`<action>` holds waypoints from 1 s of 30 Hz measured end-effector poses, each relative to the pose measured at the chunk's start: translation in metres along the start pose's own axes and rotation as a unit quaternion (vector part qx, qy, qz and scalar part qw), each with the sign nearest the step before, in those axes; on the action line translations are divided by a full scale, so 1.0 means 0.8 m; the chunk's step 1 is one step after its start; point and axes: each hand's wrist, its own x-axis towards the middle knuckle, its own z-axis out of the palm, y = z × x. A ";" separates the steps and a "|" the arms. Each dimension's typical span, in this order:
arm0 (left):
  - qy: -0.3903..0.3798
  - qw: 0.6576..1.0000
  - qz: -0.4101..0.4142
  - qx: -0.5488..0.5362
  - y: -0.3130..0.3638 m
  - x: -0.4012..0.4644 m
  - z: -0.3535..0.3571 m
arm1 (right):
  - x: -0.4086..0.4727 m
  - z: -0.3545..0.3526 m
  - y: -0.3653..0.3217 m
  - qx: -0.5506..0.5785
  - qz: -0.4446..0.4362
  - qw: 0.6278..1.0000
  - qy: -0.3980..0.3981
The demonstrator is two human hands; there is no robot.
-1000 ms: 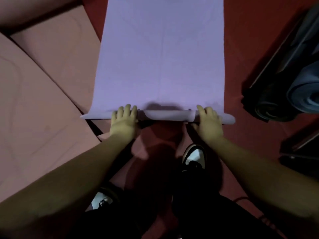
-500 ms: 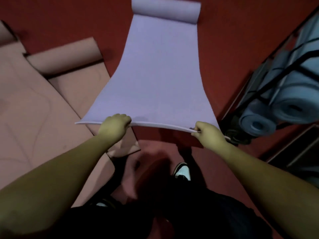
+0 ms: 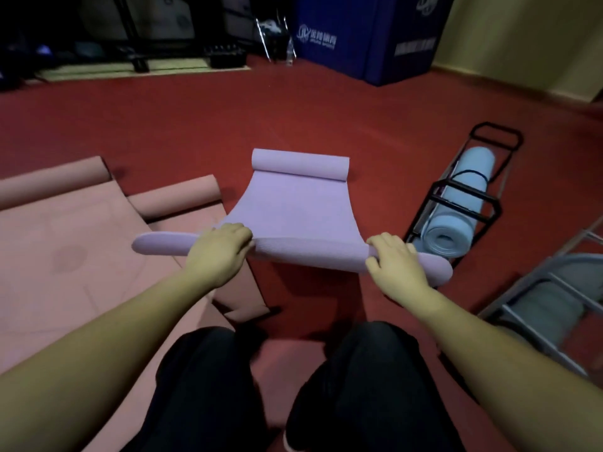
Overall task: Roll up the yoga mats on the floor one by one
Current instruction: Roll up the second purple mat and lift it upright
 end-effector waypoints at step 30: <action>-0.002 0.991 -0.019 0.133 0.057 -0.168 0.016 | -0.062 0.009 -0.027 0.101 0.071 0.913 -0.389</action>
